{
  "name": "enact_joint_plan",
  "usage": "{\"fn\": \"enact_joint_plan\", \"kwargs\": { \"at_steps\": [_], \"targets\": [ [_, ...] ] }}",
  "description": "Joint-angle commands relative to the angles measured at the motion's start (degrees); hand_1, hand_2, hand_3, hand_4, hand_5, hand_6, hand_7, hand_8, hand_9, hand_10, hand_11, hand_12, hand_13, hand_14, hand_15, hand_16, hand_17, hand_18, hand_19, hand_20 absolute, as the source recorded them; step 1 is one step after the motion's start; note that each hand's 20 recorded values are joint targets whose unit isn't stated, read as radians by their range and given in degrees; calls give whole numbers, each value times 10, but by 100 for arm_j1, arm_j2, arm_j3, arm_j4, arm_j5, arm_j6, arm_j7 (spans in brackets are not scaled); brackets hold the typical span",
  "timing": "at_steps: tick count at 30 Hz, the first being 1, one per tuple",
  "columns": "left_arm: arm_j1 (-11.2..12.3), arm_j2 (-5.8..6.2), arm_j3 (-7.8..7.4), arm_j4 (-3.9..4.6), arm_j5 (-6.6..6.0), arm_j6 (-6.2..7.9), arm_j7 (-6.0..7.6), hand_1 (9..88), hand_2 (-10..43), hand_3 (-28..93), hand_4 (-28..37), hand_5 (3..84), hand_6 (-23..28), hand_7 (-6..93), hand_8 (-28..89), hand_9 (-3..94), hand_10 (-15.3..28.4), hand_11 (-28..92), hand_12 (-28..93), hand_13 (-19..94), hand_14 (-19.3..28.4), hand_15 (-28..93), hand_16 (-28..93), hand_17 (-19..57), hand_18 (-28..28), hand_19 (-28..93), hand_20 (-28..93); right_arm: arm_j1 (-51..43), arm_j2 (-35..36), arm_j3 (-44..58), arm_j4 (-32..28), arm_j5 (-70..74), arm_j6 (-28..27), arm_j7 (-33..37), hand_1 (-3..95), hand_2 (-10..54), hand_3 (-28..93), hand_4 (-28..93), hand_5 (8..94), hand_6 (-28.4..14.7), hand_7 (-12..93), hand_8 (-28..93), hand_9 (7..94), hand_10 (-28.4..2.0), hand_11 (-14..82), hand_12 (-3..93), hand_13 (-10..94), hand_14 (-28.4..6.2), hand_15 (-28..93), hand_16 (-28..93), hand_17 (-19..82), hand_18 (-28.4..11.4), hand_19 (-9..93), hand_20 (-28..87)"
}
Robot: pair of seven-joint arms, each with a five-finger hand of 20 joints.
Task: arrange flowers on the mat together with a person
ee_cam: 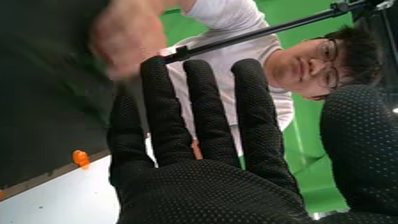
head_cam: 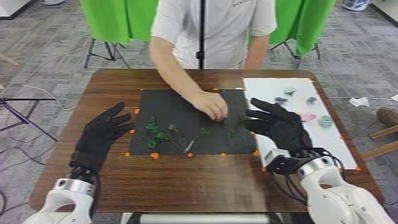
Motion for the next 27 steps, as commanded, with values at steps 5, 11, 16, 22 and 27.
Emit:
{"fn": "enact_joint_plan", "kwargs": {
  "at_steps": [5,11,16,22,27],
  "targets": [
    [33,-58,-22,41,21,-26,-48,233,47,794,-274,373,58,101,-83,365,179,208,104,273,267,449,-54,-90,257,483,163,45,-49,-64,20,-60,-53,36,146,120,798,-281,467,22,163,-129,479,-144,113,147,360,-189,299,167,22,-232,478,210],
    [51,-61,-23,43,21,-29,-32,233,46,795,-271,371,58,103,-83,362,179,210,103,272,266,453,-59,-90,257,484,164,89,-53,-88,29,-64,-52,54,145,119,801,-279,467,22,163,-129,480,-144,114,147,364,-190,303,166,22,-232,478,210],
    [76,-62,-30,28,13,-20,-30,236,46,794,-270,371,59,103,-83,362,180,212,104,271,267,455,-60,-90,255,483,165,89,-66,-84,23,-82,-46,79,146,118,801,-279,467,22,164,-130,480,-145,114,147,365,-189,307,166,23,-232,479,211],
    [56,-50,-38,13,31,-35,-16,238,45,794,-268,371,60,103,-83,362,180,214,104,271,267,457,-62,-90,255,483,166,92,-59,-70,17,-103,-39,72,149,115,804,-276,469,23,165,-130,483,-146,116,147,370,-190,317,165,23,-232,480,212],
    [31,-43,-40,-3,46,-45,-14,239,45,794,-267,371,60,104,-83,362,181,214,103,271,267,458,-63,-91,255,483,166,87,-74,-38,1,-123,-27,61,153,111,807,-274,470,21,165,-130,485,-147,117,146,374,-191,326,164,23,-233,483,214]
  ]
}}
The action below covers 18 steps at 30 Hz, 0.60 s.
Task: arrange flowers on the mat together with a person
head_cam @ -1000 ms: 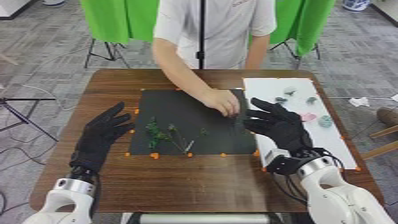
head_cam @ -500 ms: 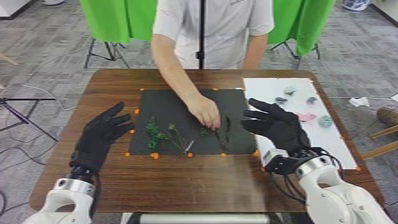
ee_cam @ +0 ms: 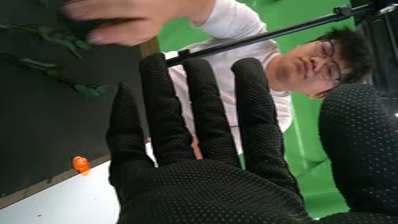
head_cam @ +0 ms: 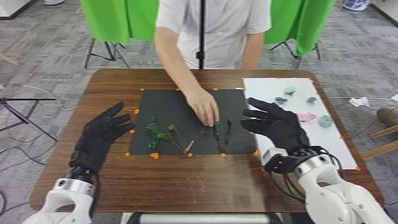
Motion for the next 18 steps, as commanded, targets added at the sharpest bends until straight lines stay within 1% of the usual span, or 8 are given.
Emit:
{"fn": "enact_joint_plan", "kwargs": {
  "at_steps": [1,6,8,9,11,13,16,18],
  "targets": [
    [26,-31,-28,-7,41,-43,-27,239,45,793,-267,371,60,104,-83,362,181,214,103,271,267,458,-63,-90,255,483,166,-19,-45,30,-44,-85,-5,-31,154,110,807,-274,470,21,165,-130,486,-147,118,147,375,-190,329,164,23,-233,484,215],
    [41,-31,-20,-7,31,-24,-7,239,45,793,-266,372,60,105,-84,362,181,214,103,271,267,458,-63,-91,256,483,166,65,23,81,-88,-338,186,-4,161,101,813,-271,474,20,169,-130,494,-151,128,149,383,-190,349,163,28,-236,497,223],
    [58,-39,-24,-16,34,-13,-22,240,45,793,-266,372,61,105,-84,361,182,214,102,270,267,458,-64,-90,255,484,166,132,110,118,-134,-665,422,119,168,92,815,-269,475,19,173,-131,506,-157,152,155,395,-184,385,162,38,-239,517,234],
    [44,-37,-19,-10,28,-13,-15,240,45,793,-266,372,61,105,-84,361,182,215,102,270,267,459,-64,-90,255,483,166,186,210,117,-161,-848,619,202,173,87,813,-267,480,16,176,-131,515,-164,179,159,410,-181,426,159,51,-240,537,242],
    [55,-35,-30,-16,32,-9,-2,240,45,793,-266,372,61,105,-84,362,182,215,103,270,267,459,-64,-90,255,483,166,282,375,220,-138,-1166,708,268,191,69,813,-259,489,9,184,-132,531,-170,247,168,435,-177,505,137,81,-246,583,258],
    [43,-41,-37,-16,41,-7,-11,241,46,792,-266,372,61,105,-84,361,182,215,103,270,267,459,-64,-90,255,483,166,396,578,367,-139,-1568,818,527,200,58,811,-255,494,6,193,-134,534,-175,297,179,449,-173,557,123,96,-251,609,269],
    [48,-41,-31,-21,45,-10,-10,241,45,793,-265,371,60,106,-84,361,182,215,103,270,267,459,-64,-90,255,484,167,519,911,605,-105,-1949,928,886,228,25,809,-244,502,5,211,-138,539,-170,401,196,483,-165,639,123,135,-256,666,293],
    [55,-50,-30,-24,56,-10,-27,242,45,793,-265,370,61,106,-84,361,181,216,103,270,268,459,-64,-90,255,484,167,881,1243,438,-9,-2285,1130,1282,241,15,806,-240,506,3,215,-140,543,-166,441,201,500,-162,670,125,152,-256,687,300]
  ]
}}
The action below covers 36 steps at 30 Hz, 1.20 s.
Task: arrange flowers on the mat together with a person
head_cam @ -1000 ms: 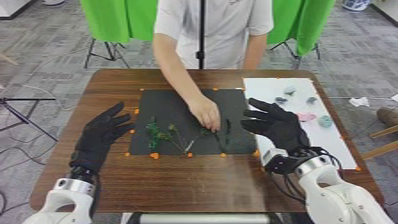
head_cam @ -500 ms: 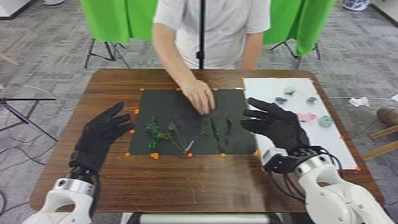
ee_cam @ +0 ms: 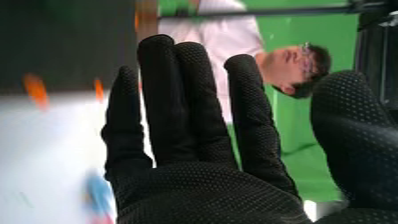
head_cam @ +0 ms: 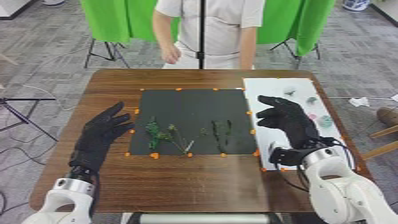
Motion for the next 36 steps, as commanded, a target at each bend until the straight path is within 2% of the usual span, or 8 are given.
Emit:
{"fn": "enact_joint_plan", "kwargs": {
  "at_steps": [1,7,8,13,27,34,36],
  "targets": [
    [64,-58,-24,-22,48,-6,-45,242,45,793,-264,370,61,106,-84,361,181,216,103,270,268,460,-64,-90,255,485,167,706,1086,341,136,-994,313,987,246,8,807,-238,506,3,216,-140,544,-164,462,203,509,-160,682,126,161,-256,698,303],
    [66,-61,-27,-39,52,-1,-66,243,46,793,-263,370,62,106,-83,361,183,218,103,270,268,461,-64,-90,256,484,166,940,1655,118,460,-2082,-7,1650,271,-20,803,-233,509,5,220,-139,553,-160,490,202,535,-153,705,130,190,-252,724,305],
    [74,-54,-25,-44,50,14,-38,243,45,793,-263,370,62,106,-83,361,182,219,104,271,268,461,-65,-90,255,484,166,1051,1743,-47,551,-2305,-20,1726,275,-24,803,-232,509,6,221,-139,555,-160,491,201,538,-151,705,130,193,-251,726,305],
    [42,-66,-12,-43,52,-9,-65,243,45,793,-261,370,63,107,-83,361,182,219,103,271,267,461,-65,-90,256,485,166,1583,1949,-850,1021,-3273,-115,2047,303,-44,799,-232,511,12,230,-141,573,-160,499,202,561,-145,703,131,203,-252,730,298],
    [38,-50,-3,-52,34,-7,-33,246,44,795,-256,370,64,109,-83,360,182,222,102,271,268,463,-65,-90,257,487,165,2380,2167,-2175,1780,-5061,-539,2209,359,-89,789,-237,507,27,246,-150,602,-152,499,202,614,-120,706,154,217,-249,737,288],
    [-41,-36,31,-18,17,0,-13,247,43,796,-255,370,65,110,-84,360,183,223,102,271,268,463,-66,-90,258,488,165,2769,2189,-2736,2148,-5537,-490,2223,378,-95,786,-246,517,35,265,-155,617,-139,496,201,631,-108,698,158,220,-245,725,288],
    [-57,-64,14,-13,28,-17,-48,248,43,796,-255,370,65,110,-84,360,183,224,102,271,267,464,-66,-90,258,488,165,2846,2195,-2845,2232,-5640,-487,2175,382,-95,783,-250,520,38,270,-157,618,-135,496,201,633,-106,695,160,220,-244,719,287]
  ]
}}
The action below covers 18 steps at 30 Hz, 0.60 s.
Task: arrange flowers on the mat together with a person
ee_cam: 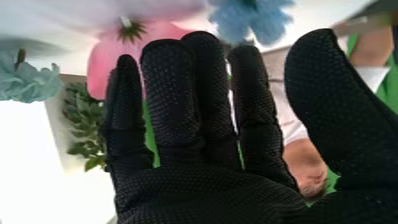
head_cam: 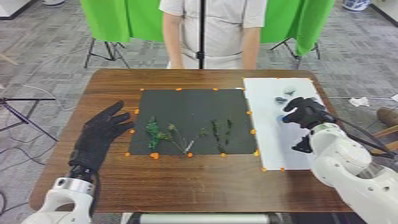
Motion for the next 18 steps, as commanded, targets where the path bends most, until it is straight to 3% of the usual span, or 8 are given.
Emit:
{"fn": "enact_joint_plan", "kwargs": {
  "at_steps": [1,7,12,18],
  "targets": [
    [-32,-42,16,14,2,-9,-18,247,43,796,-255,370,65,110,-84,360,183,224,102,271,267,464,-66,-90,258,488,164,347,29,-391,292,-494,-24,25,389,-95,776,-255,521,38,272,-159,620,-132,493,202,635,-105,692,161,221,-244,716,286],
    [-45,-47,12,27,7,-25,-17,249,43,795,-253,370,65,110,-84,360,183,224,102,271,268,464,-66,-90,258,488,164,580,102,-918,450,-1090,135,55,444,-95,722,-281,562,52,285,-168,655,-102,429,257,657,-88,662,171,229,-240,705,288],
    [-40,-42,23,31,0,-25,12,250,43,794,-251,370,65,110,-84,360,182,223,102,271,268,464,-66,-90,258,488,164,788,170,-1376,575,-1446,305,64,513,-95,643,-283,626,55,308,-53,733,-70,313,339,697,-70,619,187,246,-232,696,287],
    [-25,-53,2,27,9,-38,10,250,42,795,-250,370,65,111,-84,360,182,224,102,271,269,465,-67,-90,258,489,163,880,221,-1595,660,-1596,637,121,574,-95,597,-283,788,59,279,-8,832,-45,238,389,761,-36,538,273,269,-218,695,293]
  ]
}}
